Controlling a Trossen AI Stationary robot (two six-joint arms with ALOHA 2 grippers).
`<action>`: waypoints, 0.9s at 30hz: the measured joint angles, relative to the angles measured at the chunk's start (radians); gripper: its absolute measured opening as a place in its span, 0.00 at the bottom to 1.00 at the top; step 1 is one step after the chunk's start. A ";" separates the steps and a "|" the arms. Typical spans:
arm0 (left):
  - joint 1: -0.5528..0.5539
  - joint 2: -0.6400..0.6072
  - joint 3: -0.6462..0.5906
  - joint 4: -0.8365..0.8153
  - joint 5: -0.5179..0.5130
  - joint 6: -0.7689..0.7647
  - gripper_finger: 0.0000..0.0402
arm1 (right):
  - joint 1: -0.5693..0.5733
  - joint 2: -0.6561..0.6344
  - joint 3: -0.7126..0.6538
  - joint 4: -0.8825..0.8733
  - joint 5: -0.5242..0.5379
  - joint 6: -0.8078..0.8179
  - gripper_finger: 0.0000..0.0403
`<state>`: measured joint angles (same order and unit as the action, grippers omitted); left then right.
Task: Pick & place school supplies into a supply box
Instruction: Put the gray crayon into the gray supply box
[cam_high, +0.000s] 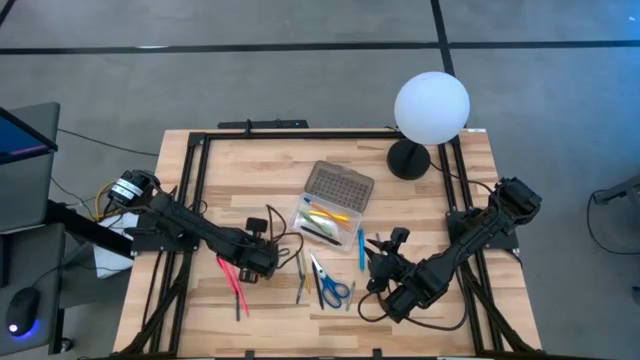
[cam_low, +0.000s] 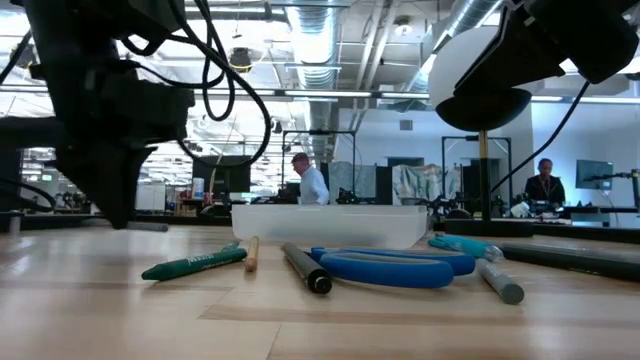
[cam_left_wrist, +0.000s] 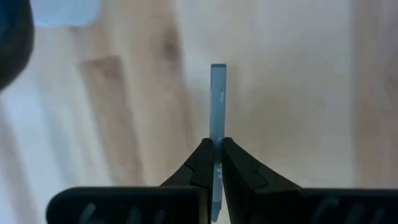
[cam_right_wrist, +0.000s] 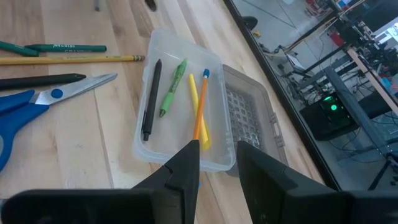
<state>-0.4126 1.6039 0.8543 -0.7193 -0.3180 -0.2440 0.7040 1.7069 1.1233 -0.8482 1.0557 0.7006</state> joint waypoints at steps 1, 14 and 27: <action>0.000 0.000 0.002 -0.001 -0.025 0.000 0.02 | 0.000 0.000 0.000 0.000 0.000 0.000 0.25; 0.050 -0.002 0.147 0.107 -0.326 0.162 0.03 | -0.017 0.000 0.000 0.000 0.000 0.000 0.25; 0.263 0.002 0.140 0.533 -0.151 0.469 0.04 | -0.015 0.000 0.000 -0.004 0.000 0.000 0.25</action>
<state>-0.1497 1.6054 0.9947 -0.1867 -0.4689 0.2253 0.6891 1.7073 1.1233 -0.8517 1.0557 0.7002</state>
